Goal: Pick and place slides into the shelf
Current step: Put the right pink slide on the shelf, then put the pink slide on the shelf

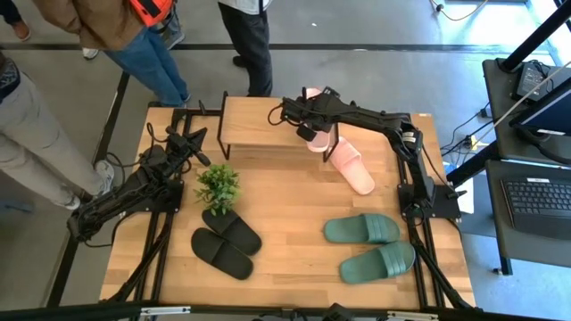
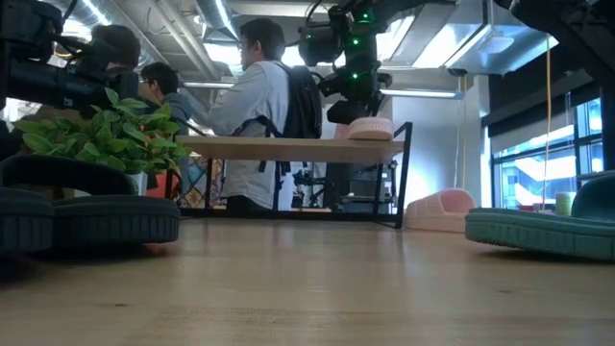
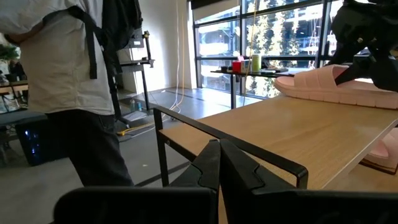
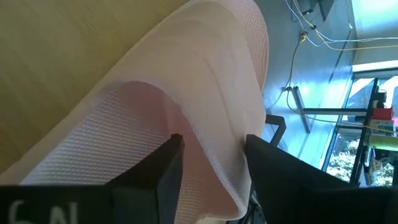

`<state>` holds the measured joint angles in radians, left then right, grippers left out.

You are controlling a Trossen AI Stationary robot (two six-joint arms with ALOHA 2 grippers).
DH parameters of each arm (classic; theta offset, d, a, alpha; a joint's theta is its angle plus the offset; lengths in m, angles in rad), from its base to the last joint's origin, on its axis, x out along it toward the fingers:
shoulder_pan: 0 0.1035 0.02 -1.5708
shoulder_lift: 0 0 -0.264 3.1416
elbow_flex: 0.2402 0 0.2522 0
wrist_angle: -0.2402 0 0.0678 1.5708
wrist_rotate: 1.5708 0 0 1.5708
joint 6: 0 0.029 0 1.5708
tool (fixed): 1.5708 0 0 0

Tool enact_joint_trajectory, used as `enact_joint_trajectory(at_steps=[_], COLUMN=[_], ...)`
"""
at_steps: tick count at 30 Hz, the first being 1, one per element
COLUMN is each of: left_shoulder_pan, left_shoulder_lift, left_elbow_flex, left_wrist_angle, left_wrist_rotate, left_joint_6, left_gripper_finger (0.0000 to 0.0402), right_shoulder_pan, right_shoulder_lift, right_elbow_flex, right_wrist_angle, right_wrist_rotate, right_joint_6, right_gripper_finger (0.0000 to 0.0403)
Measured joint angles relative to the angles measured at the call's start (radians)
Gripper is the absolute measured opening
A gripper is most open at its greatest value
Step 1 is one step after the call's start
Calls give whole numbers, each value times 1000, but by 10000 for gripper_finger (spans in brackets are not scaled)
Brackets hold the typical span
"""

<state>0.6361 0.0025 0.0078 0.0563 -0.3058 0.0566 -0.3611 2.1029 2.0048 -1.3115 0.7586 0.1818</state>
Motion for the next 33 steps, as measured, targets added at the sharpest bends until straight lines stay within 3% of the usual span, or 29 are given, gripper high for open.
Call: enact_joint_trajectory(at_steps=[12,23,33], left_shoulder_pan=[0,0,0], left_shoulder_lift=[0,0,0], left_elbow_flex=[0,0,0], left_wrist_angle=[0,0,0], left_wrist_rotate=[0,0,0], left_joint_6=[0,0,0], left_gripper_finger=[0,0,0], right_shoulder_pan=[14,24,92], right_shoulder_lift=[-2,-3,-5], right_elbow_flex=[71,154,280], right_wrist_angle=[-33,-187,-259], right_wrist_rotate=[-7,-104,-168], right_joint_6=[5,100,76], right_gripper_finger=[174,174,174])
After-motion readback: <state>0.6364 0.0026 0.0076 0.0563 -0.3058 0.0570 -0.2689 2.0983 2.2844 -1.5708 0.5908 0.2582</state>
